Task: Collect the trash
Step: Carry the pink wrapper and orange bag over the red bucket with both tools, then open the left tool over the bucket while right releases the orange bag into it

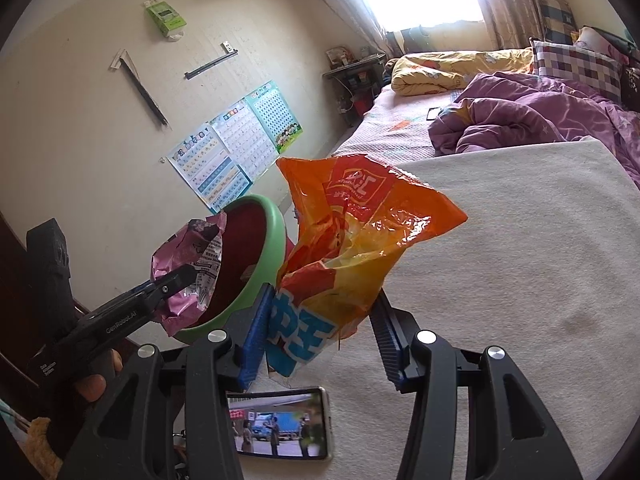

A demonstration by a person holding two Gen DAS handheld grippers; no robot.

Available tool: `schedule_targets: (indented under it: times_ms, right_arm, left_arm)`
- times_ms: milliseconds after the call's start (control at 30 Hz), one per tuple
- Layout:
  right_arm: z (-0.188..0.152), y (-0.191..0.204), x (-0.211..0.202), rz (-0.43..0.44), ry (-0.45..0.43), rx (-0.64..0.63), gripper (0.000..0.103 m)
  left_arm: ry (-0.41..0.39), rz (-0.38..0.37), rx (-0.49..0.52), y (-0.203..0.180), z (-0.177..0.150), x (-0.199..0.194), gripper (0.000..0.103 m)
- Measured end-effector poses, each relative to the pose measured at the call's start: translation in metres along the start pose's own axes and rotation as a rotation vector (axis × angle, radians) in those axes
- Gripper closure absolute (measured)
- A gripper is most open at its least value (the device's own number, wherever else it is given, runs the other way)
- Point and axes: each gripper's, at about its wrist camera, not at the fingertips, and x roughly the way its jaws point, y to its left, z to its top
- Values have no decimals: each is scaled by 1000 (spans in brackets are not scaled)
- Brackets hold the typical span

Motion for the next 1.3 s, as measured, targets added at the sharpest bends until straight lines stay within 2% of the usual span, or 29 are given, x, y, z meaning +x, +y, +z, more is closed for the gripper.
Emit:
schedule_targets:
  times_ms: [700, 1300]
  right_arm:
    - [4, 31, 35, 25, 19, -45, 56]
    - [20, 67, 73, 76, 66, -144, 56]
  left_arm:
    - [5, 33, -3, 41, 5, 11, 57]
    - [26, 55, -23, 46, 8, 23, 57]
